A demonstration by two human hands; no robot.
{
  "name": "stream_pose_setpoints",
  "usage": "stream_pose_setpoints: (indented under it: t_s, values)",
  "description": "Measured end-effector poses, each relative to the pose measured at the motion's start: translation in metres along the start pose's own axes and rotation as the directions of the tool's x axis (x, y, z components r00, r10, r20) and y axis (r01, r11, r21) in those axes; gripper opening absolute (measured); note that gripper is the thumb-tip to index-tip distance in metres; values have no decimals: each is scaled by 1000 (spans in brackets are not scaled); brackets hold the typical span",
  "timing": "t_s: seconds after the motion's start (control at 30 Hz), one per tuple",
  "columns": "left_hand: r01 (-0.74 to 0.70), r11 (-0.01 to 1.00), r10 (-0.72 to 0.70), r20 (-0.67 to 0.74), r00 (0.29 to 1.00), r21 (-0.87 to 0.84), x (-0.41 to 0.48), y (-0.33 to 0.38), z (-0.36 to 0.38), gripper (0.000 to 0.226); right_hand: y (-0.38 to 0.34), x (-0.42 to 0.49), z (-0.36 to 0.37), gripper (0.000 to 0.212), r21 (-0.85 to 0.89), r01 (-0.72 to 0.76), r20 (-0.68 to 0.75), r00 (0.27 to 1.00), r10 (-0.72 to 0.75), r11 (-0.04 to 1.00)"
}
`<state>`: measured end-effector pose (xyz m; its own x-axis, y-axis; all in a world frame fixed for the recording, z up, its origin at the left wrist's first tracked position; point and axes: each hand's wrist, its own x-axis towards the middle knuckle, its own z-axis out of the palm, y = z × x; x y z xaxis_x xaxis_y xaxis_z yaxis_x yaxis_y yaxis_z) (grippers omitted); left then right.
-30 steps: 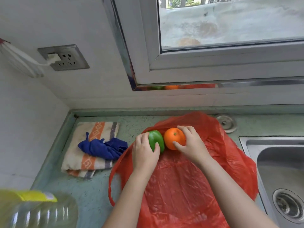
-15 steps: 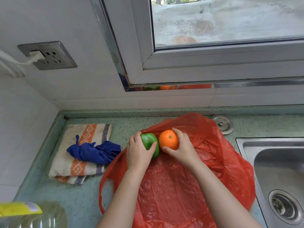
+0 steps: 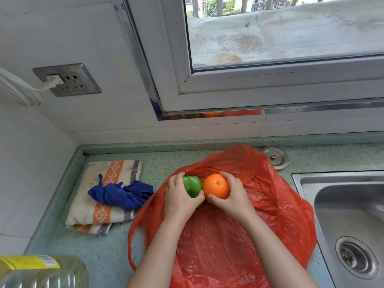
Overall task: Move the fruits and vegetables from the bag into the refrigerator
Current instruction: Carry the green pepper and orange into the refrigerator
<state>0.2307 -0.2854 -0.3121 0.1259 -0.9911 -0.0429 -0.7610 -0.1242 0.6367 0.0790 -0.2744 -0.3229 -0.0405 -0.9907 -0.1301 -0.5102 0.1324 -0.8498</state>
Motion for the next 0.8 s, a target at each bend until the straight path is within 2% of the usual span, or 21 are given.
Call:
stream_pose_setpoints:
  t_s: [0.27, 0.47, 0.6, 0.8]
  values:
    - [-69, 978, 56, -75, 996, -199, -42, 17, -24, 68, -20, -43, -36, 72, 81, 60, -89, 995, -53, 995]
    - [-66, 922, 57, -34, 998, -381, -85, 39, -49, 70, -30, -89, -64, 70, 107, 114, -139, 985, -99, 988]
    - [-142, 882, 138, -42, 989, -449, -114, 54, -64, 64, -40, -127, -82, 71, 71, 125, -187, 976, -110, 990]
    - [-333, 825, 348, -54, 936, -456, -155, 71, -88, 67, -64, -196, -105, 72, 36, 139, -371, 921, -116, 990]
